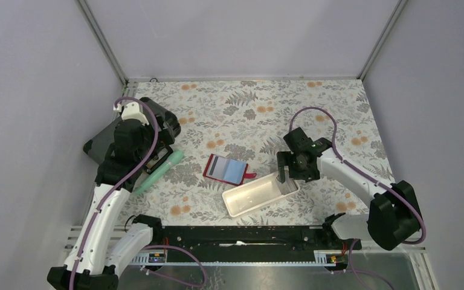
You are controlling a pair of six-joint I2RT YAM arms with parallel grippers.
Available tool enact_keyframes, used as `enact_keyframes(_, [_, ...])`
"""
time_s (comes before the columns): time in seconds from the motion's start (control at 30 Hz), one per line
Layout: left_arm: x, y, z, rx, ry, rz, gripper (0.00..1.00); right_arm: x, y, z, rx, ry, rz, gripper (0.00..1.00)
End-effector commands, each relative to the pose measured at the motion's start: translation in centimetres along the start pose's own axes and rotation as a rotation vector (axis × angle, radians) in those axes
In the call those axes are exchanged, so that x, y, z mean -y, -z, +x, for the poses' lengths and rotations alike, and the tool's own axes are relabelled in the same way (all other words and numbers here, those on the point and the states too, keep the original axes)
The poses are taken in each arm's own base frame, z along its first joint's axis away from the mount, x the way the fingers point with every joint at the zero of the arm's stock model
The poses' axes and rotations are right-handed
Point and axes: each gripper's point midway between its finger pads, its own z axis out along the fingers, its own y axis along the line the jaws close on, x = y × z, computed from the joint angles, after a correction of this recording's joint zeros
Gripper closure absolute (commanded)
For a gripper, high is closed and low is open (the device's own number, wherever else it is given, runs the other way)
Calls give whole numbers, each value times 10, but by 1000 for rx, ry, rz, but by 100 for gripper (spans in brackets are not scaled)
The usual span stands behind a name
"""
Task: Put the credit cards into the card holder
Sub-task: Pick up the credit card from the storage box.
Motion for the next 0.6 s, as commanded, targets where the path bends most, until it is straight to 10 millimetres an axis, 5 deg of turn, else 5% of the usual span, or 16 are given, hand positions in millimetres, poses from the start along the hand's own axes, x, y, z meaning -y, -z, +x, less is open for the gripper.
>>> enact_keyframes(0.0, [2,-1,-18,70,5,12,1,-2,-10,4,-43,-13,5,3])
enact_keyframes(0.57, [-2,0,-19,76,27,14,1,7,-32,-4,-66,20,94,8])
